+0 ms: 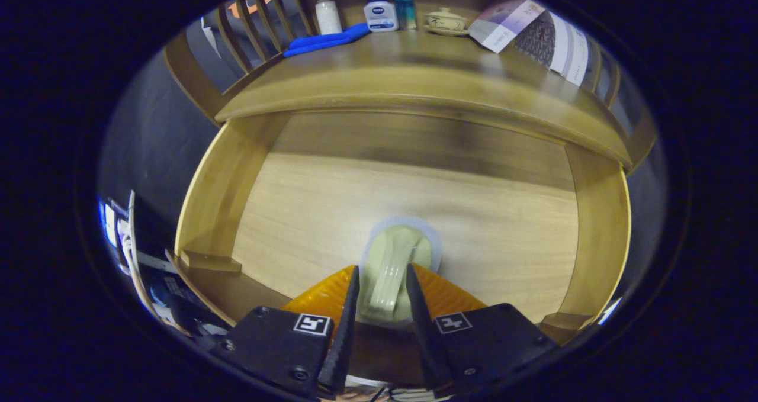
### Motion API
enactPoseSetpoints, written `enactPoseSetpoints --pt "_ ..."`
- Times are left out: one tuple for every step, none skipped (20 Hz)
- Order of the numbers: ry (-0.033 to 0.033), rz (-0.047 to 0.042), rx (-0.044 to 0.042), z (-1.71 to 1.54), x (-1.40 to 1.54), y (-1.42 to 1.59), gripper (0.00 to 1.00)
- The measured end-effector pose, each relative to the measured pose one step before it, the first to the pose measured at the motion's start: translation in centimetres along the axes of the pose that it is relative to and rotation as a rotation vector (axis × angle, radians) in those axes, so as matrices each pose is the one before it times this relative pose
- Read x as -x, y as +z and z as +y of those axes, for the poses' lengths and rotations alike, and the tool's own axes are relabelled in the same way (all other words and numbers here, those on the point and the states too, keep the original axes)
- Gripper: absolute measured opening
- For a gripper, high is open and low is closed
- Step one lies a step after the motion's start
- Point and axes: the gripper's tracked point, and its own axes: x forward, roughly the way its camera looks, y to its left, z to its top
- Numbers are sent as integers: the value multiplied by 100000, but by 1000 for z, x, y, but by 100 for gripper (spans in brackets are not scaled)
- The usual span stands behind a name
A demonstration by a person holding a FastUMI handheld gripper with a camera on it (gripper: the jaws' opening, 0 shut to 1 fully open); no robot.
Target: Pull open the drawer, take out the items inside it, and place them on the countertop above the cabinet.
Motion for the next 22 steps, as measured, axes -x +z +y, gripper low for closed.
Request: enactPoseSetpoints --pt "-791 786 -199 -106 -300 -62 46" --pt "-582 565 -396 -142 -297 -77 42" --pt "-973 1128 -125 -269 -322 -156 39" --pt "265 -970 -287 21 -28 210 36" --pt "320 -736 222 5 -82 285 35" --pt "-402 -148 -1388 -147 42 57 29" --pt "790 292 -493 65 189 27 25" --pt "239 -286 -837 -21 33 51 20" --pt "-327 -802 -387 -139 180 215 20" --pt "-533 -1109 -218 -197 479 215 18" --pt "-393 -1326 219 -86 598 320 17" --pt "-429 -1391 -341 -97 733 322 17" --pt "-208 -1587 -464 -99 844 480 17" --pt "-390 -1594 -264 -197 835 587 17" --pt "-537 -1622 213 -169 895 515 17" --pt "83 -1226 279 17 990 420 17" --pt "666 -777 396 159 940 321 17" --pt "636 -838 292 133 907 343 17" --pt "328 -1176 776 134 829 475 17" --pt "-131 -1244 905 12 782 543 17" --pt "-49 -998 769 42 682 607 17" --pt "119 -1095 128 131 696 603 17"
